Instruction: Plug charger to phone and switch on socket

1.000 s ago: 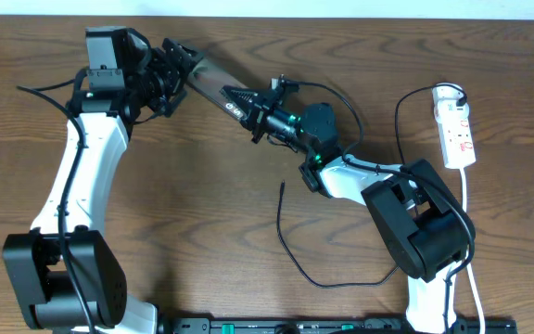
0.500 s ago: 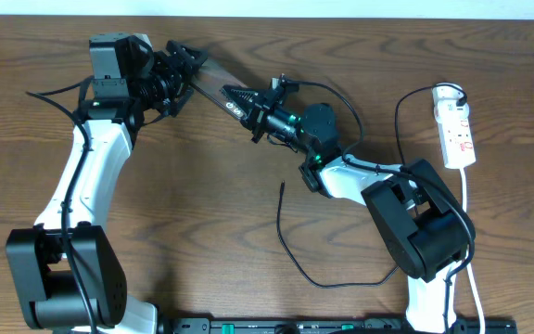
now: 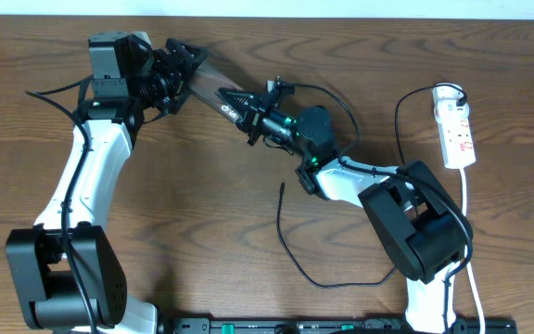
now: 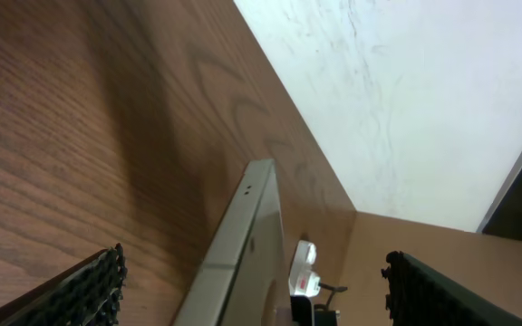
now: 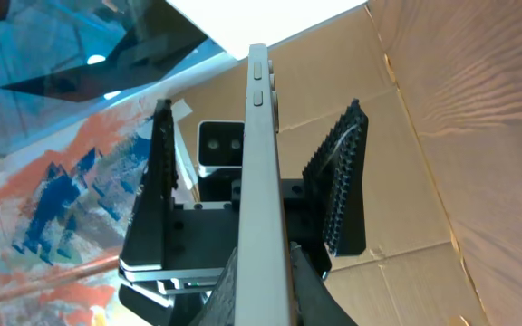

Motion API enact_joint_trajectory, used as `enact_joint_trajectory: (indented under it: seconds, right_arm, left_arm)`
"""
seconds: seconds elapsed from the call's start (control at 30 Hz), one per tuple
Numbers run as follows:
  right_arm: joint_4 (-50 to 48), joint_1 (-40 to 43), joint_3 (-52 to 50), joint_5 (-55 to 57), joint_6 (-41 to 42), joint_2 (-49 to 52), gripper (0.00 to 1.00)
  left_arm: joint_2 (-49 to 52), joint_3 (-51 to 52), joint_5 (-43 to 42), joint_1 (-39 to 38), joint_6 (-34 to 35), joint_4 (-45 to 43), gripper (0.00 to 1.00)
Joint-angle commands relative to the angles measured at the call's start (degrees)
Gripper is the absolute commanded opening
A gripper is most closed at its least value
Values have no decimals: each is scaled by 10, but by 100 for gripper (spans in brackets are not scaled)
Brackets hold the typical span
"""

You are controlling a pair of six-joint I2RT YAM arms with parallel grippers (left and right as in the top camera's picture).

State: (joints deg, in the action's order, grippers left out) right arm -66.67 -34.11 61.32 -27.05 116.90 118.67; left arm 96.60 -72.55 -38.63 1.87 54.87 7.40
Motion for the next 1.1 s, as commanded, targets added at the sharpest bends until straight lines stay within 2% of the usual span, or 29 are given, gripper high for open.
enact_joint_trajectory:
  seconds: [0.0, 0.23, 0.43, 0.7, 0.8, 1.07]
  right_arm:
    - [-8, -5, 7, 19, 7, -4, 1]
    - [-8, -4, 7, 19, 7, -4, 1]
    - [-6, -4, 7, 19, 7, -4, 1]
    - [2, -4, 7, 20, 7, -4, 1]
    - [3, -3, 7, 25, 7, -4, 1]
    - [-5, 4, 7, 29, 7, -4, 1]
  left_arm:
    - [-7, 3, 7, 2, 3, -14, 89]
    - [27, 3, -8, 2, 18, -26, 89]
    - [40, 3, -45, 5, 34, -86, 89]
    - [40, 3, -51, 5, 42, -90, 88]
    - [40, 3, -54, 5, 41, -90, 82]
    - [40, 4, -58, 6, 37, -91, 82]
